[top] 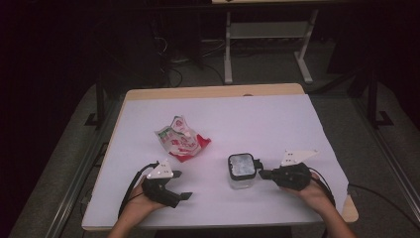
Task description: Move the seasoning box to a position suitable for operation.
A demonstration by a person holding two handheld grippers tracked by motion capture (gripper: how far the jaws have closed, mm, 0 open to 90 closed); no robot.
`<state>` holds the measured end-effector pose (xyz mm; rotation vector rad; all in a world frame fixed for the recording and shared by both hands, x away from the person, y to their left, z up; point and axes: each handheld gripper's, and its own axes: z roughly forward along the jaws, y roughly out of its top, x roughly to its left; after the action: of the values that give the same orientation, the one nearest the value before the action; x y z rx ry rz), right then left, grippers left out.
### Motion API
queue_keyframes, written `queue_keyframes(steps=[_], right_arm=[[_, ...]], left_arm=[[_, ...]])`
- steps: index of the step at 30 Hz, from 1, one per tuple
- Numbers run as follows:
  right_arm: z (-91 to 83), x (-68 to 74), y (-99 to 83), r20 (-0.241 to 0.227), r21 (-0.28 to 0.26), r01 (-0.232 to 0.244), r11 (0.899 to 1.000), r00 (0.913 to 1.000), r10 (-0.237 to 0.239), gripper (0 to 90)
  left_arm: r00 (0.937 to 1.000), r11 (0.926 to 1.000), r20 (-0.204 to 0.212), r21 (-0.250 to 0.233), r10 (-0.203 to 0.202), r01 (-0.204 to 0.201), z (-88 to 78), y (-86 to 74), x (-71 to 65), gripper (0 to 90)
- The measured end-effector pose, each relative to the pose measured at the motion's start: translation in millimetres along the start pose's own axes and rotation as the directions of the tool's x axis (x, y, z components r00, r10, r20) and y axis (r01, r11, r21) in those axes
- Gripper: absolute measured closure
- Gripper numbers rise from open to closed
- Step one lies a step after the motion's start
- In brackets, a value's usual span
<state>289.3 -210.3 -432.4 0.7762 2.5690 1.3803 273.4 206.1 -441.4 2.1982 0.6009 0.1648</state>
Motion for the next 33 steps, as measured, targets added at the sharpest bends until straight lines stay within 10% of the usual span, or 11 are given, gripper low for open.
queue_keyframes(steps=[17,33], right_arm=[[-11.3,-8.0,-0.4,0.061,-0.039,-0.036,0.999,0.9974,0.038,87.1],[-34.9,-15.4,-14.9,0.190,-0.102,-0.091,0.991,0.9757,0.109,37.6]], left_arm=[[0.9999,0.9999,0.009,-0.010,-0.012,0.012,-1.7,-1.0,-0.2,16.5],[0.9998,1.0000,0.019,-0.007,-0.004,0.004,1.9,0.3,-1.5,16.4]])
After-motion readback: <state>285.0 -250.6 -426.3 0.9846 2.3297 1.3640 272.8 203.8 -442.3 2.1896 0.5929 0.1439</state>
